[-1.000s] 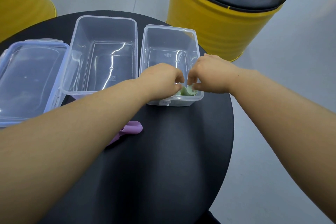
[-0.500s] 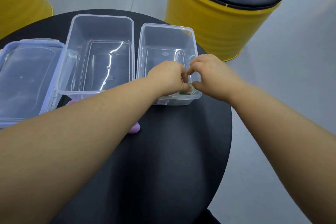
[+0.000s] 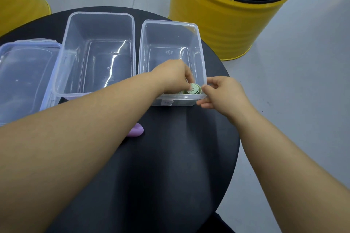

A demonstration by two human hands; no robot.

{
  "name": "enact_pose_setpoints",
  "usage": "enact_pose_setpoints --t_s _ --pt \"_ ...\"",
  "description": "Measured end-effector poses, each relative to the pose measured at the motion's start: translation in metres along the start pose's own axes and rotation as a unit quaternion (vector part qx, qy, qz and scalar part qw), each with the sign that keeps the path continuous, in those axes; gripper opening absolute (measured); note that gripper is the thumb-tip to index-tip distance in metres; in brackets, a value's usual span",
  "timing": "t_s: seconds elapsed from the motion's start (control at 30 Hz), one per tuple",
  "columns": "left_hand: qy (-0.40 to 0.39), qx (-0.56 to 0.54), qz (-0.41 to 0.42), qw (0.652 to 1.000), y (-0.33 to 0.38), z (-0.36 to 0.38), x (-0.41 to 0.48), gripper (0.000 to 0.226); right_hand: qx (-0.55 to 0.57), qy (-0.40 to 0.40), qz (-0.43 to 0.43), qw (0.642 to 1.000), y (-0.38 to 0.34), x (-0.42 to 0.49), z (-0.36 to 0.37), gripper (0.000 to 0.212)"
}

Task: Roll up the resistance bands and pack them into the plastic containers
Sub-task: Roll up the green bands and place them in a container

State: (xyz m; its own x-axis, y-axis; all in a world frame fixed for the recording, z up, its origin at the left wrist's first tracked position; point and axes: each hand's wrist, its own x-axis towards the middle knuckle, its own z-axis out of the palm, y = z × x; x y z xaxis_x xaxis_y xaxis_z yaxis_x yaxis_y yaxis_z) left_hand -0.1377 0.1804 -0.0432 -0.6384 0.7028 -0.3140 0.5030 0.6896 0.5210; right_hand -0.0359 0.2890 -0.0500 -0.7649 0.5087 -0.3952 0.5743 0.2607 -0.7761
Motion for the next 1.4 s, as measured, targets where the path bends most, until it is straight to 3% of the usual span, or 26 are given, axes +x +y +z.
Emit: enact_pose_setpoints --t_s 0.23,0.63,0.8,1.07,1.4 --pt "-0.031 0.008 0.003 0.999 0.0032 -0.0016 -0.0007 0.015 0.009 0.019 -0.004 1.0 0.0025 0.0004 0.0043 0.038" --pt "-0.014 0.043 0.025 0.999 0.0007 0.0033 0.0049 0.014 0.013 0.029 -0.005 0.999 0.0022 -0.0019 0.0053 0.029" --pt "-0.025 0.05 0.042 0.998 -0.0011 0.0021 0.0034 0.015 0.016 0.033 0.0 0.999 0.0033 -0.0003 0.0067 0.036" --pt "-0.043 0.043 0.042 0.997 0.0021 0.0006 0.002 0.016 0.014 0.037 -0.006 0.999 0.0035 -0.0028 0.0065 0.023" --pt "-0.043 0.038 0.034 0.998 -0.001 0.0039 0.0001 0.025 0.054 0.029 0.011 0.998 0.0057 -0.0024 0.0059 0.04"
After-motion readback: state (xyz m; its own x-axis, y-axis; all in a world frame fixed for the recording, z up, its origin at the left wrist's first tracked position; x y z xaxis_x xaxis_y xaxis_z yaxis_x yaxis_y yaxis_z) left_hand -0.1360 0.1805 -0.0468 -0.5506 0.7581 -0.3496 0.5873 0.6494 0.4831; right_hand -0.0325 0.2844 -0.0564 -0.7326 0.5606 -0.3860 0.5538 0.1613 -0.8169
